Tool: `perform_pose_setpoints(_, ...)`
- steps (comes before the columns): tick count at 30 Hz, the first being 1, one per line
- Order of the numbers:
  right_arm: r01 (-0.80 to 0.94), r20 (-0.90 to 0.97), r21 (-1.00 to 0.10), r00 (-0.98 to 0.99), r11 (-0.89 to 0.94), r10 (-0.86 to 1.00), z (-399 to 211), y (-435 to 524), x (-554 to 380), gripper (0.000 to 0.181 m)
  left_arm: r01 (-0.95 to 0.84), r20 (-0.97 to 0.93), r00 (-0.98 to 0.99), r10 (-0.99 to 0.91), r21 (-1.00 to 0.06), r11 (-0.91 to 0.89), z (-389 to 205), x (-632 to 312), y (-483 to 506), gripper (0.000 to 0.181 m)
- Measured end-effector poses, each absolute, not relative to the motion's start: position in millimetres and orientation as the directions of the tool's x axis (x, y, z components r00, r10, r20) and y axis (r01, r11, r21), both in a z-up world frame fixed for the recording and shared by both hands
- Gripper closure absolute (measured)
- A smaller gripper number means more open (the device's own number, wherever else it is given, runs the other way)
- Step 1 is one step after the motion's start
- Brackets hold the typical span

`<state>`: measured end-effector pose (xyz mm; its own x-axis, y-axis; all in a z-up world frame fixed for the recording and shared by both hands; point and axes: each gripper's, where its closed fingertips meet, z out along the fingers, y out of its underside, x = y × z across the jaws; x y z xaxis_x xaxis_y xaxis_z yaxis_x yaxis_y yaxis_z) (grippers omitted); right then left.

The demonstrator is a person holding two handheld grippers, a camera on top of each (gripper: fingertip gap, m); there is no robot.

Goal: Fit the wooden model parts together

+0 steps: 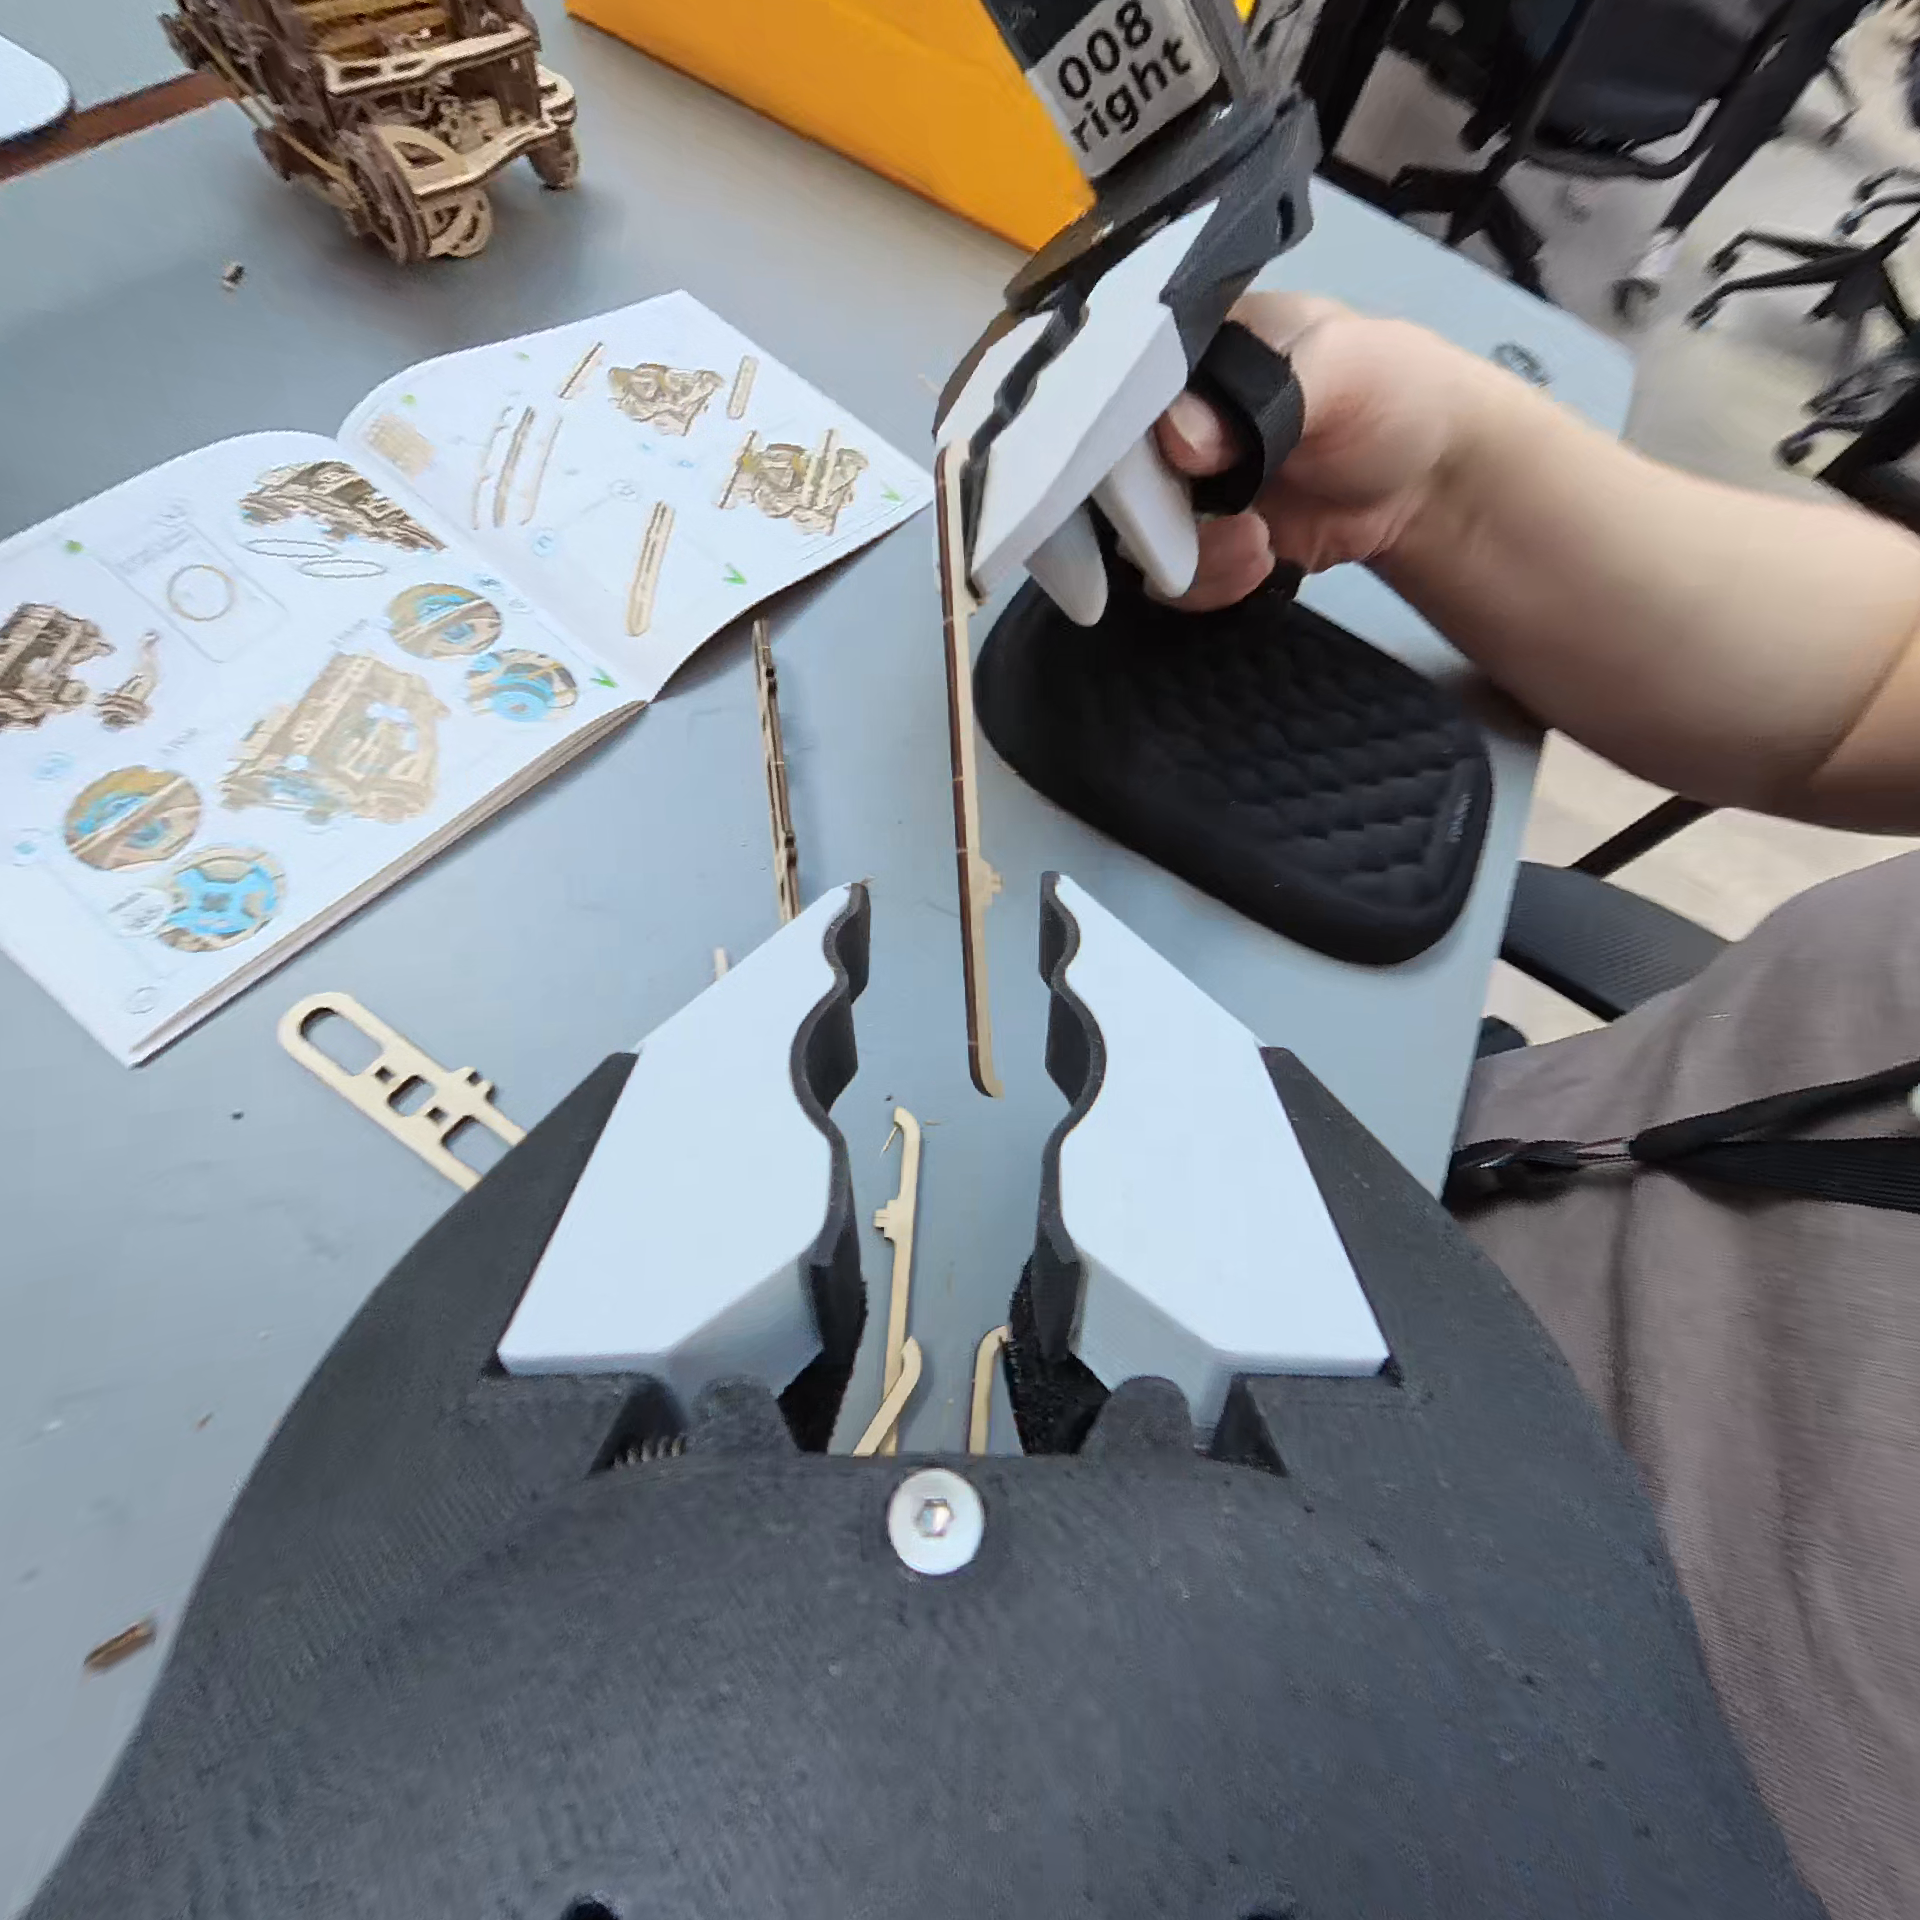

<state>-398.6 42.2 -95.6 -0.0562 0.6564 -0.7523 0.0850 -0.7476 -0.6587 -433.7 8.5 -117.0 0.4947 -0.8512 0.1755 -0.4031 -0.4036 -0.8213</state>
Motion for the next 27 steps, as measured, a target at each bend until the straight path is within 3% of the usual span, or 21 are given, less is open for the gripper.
perform_pose_setpoints(1, 0.086, -0.737, -0.676, -0.080, -0.732, 0.672, -93, 37, -398, 0.181, -0.381, 0.235, 0.466, -0.853, -0.817, -0.433, -114, -431, 7, 0.153)
perform_pose_setpoints(7, 0.073, -0.670, -0.741, -0.133, -0.667, 0.730, -82, 27, -398, 0.181, -0.317, 0.574, 0.261, -0.776, -0.708, -0.631, -112, -413, -5, 0.153)
perform_pose_setpoints(10, 0.072, -0.672, -0.740, -0.133, -0.669, 0.729, -84, 28, -397, 0.181, -0.315, 0.572, 0.272, -0.774, -0.707, -0.633, -118, -414, -1, 0.180)
perform_pose_setpoints(18, 0.076, -0.684, -0.728, -0.161, -0.682, 0.712, -89, 28, -396, 0.181, -0.318, 0.607, 0.228, -0.761, -0.692, -0.648, -116, -414, -6, 0.181)
perform_pose_setpoints(21, 0.059, -0.650, -0.760, -0.099, -0.648, 0.753, -93, 37, -393, 0.159, -0.304, 0.622, 0.246, -0.744, -0.679, -0.668, -117, -420, -1, 0.181)
perform_pose_setpoints(24, 0.111, -0.488, -0.867, 0.003, -0.486, 0.873, -99, 45, -384, 0.151, -0.283, 0.651, 0.259, -0.714, -0.655, -0.700, -119, -429, 4, 0.181)
perform_pose_setpoints(27, 0.250, -0.195, -0.946, 0.071, -0.207, 0.978, -110, 53, -371, 0.148, -0.264, 0.660, 0.281, -0.696, -0.644, -0.718, -120, -440, 10, 0.181)
